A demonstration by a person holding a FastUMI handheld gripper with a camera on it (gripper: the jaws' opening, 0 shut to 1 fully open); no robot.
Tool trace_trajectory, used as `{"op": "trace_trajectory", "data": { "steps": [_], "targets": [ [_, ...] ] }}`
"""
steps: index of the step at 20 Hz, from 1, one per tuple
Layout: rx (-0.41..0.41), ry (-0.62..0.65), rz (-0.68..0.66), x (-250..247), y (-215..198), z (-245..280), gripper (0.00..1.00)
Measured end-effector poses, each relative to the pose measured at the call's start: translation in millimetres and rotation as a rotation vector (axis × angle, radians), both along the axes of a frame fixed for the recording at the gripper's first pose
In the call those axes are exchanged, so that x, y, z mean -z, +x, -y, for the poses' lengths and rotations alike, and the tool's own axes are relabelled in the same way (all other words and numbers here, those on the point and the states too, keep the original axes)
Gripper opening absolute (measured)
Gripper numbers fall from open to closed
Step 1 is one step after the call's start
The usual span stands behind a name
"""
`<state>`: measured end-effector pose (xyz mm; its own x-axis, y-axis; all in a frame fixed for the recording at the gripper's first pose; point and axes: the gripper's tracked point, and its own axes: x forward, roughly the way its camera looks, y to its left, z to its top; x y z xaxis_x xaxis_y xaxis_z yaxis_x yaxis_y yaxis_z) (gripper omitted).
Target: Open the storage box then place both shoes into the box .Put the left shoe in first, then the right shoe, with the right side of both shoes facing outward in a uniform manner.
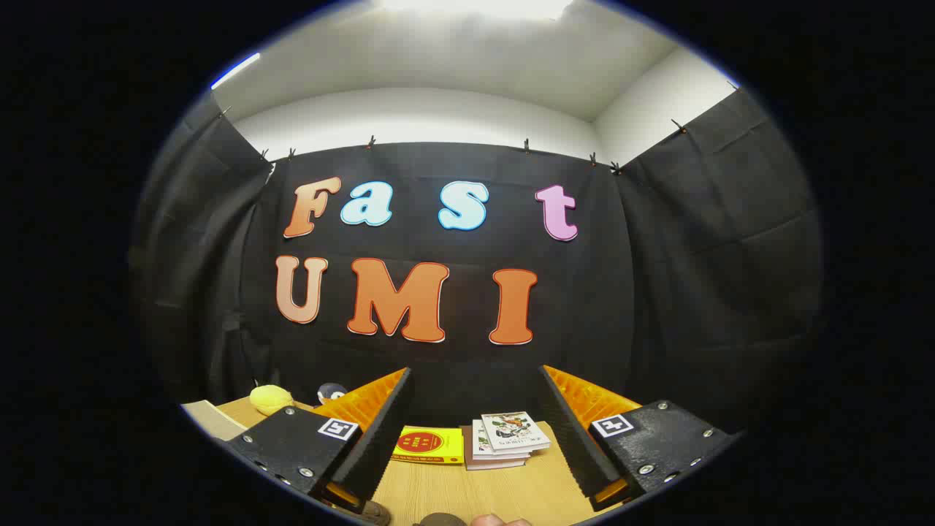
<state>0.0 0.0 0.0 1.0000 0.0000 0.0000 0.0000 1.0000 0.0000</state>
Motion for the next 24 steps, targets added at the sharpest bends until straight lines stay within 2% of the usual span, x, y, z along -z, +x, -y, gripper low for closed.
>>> {"op": "trace_trajectory", "data": {
  "steps": [19,24],
  "targets": [
    [-0.066,0.010,-0.021,3.4,-1.8,-25.8,1.00],
    [-0.134,0.016,-0.059,13.9,-8.5,-55.2,1.00]
  ]
}}
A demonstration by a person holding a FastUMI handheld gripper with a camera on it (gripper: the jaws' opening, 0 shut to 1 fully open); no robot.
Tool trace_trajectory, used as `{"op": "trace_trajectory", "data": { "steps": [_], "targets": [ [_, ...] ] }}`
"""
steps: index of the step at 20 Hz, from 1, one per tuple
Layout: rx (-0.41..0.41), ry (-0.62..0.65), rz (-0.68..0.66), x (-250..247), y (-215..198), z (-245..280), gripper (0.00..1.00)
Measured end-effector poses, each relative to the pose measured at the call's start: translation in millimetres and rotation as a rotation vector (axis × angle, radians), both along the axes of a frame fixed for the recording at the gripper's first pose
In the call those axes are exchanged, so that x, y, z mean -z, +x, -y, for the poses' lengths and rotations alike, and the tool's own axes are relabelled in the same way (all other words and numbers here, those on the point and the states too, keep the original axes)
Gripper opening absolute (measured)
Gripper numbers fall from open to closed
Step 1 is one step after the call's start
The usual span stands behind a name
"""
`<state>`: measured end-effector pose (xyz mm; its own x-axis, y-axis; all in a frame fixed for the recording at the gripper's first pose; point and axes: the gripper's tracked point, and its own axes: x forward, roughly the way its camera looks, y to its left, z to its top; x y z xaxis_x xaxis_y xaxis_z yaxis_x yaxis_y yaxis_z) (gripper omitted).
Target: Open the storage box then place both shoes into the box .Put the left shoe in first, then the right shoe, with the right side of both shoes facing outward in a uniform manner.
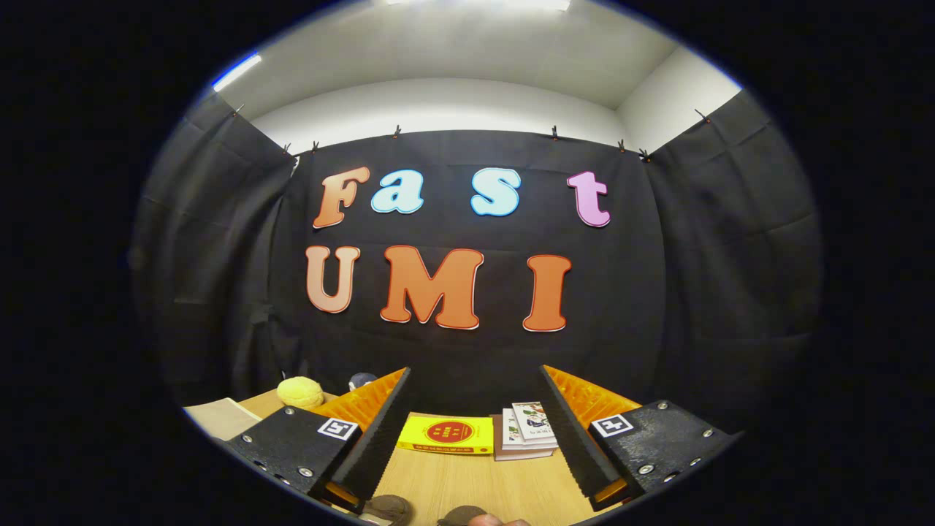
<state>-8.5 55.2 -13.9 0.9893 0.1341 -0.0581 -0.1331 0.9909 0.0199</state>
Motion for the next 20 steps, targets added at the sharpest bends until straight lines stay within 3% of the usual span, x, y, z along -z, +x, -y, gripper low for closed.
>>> {"op": "trace_trajectory", "data": {
  "steps": [10,16,20],
  "targets": [
    [-0.262,0.170,-0.272,62.6,-15.2,-100.6,1.00],
    [-0.374,0.279,-0.565,127.4,-35.7,-161.0,0.98],
    [-0.459,0.319,-0.688,149.4,-62.0,-203.3,0.98]
  ]
}}
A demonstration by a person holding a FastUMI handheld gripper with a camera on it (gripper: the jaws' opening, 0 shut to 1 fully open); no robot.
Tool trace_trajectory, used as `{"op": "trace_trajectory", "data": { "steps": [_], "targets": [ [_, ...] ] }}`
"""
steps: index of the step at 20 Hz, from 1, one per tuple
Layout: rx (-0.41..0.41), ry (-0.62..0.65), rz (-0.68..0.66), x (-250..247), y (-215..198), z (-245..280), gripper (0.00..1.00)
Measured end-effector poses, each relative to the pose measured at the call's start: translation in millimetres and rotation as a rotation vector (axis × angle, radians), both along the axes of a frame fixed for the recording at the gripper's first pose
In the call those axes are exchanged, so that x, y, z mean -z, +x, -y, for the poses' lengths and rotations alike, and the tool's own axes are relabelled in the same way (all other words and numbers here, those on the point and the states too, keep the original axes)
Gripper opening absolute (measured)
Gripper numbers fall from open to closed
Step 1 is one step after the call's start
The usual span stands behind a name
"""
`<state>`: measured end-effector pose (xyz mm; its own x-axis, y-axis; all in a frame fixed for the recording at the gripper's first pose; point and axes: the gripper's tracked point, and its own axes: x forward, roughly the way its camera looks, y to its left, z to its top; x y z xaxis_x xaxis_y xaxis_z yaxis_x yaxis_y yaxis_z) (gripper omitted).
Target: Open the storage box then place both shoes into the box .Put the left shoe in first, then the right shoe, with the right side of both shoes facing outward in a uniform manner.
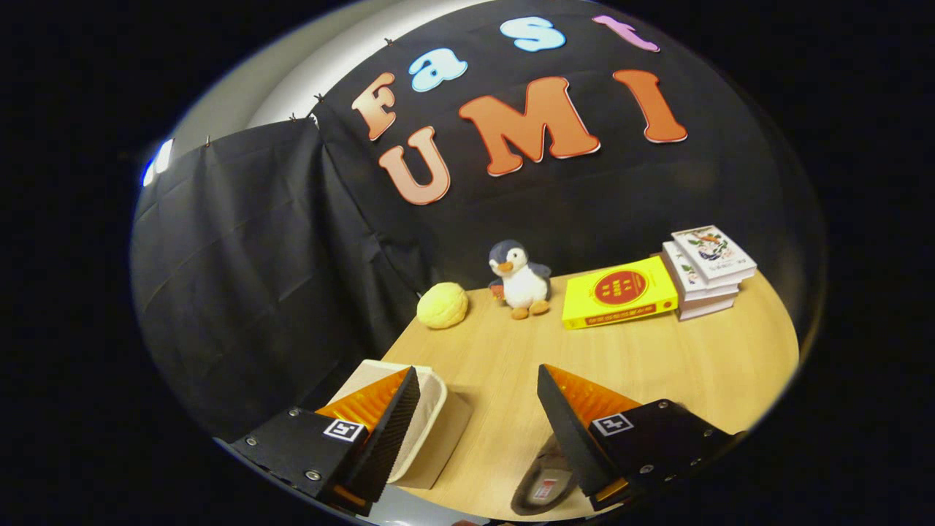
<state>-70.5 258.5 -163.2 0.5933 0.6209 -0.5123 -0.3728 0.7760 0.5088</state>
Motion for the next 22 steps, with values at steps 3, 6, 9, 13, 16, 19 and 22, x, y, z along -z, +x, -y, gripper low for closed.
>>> {"op": "trace_trajectory", "data": {
  "steps": [3,6,9,13,16,19,22],
  "targets": [
    [-0.114,0.027,-0.083,14.9,-24.9,-31.5,0.97],
    [-0.209,0.066,-0.185,30.7,-49.3,-59.7,0.97],
    [-0.252,0.068,-0.280,57.4,-65.4,-81.2,0.97],
    [-0.324,0.043,-0.366,91.3,-87.2,-104.1,0.97],
    [-0.364,0.061,-0.435,107.5,-97.3,-115.2,0.97],
    [-0.361,0.130,-0.528,115.8,-105.9,-131.5,0.97],
    [-0.359,0.177,-0.574,118.7,-107.0,-140.6,0.97]
  ]
}}
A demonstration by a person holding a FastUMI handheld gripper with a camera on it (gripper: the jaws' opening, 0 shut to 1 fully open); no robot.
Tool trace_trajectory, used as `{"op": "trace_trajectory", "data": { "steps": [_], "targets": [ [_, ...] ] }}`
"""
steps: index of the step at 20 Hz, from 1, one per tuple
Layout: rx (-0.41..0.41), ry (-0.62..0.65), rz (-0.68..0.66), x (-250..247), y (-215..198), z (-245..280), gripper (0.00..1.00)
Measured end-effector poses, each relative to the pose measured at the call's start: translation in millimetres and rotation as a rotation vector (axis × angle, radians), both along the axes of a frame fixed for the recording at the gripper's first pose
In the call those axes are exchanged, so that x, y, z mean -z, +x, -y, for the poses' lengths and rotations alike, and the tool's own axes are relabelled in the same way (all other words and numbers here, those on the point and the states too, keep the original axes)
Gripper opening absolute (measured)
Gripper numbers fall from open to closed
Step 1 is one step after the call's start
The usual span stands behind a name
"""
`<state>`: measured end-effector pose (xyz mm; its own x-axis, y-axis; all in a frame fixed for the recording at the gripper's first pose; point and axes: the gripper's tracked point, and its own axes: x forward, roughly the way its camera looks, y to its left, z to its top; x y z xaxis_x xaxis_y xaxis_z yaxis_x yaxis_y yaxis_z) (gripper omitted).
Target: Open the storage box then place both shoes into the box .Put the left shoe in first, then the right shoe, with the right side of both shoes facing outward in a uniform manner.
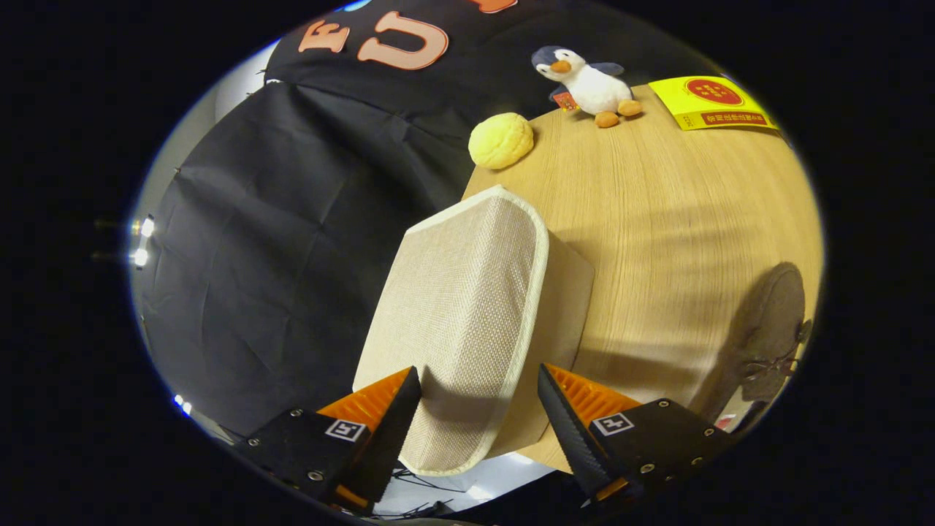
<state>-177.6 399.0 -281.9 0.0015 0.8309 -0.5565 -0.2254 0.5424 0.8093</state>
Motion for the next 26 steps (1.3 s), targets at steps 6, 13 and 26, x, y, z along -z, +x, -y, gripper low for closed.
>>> {"op": "trace_trajectory", "data": {
  "steps": [6,13,26],
  "targets": [
    [0.023,0.068,-0.081,-21.3,-2.0,0.6,0.86],
    [0.021,0.257,-0.092,-103.4,4.9,-6.3,0.54],
    [-0.055,0.344,0.109,-219.9,3.2,-140.2,0.17]
  ]
}}
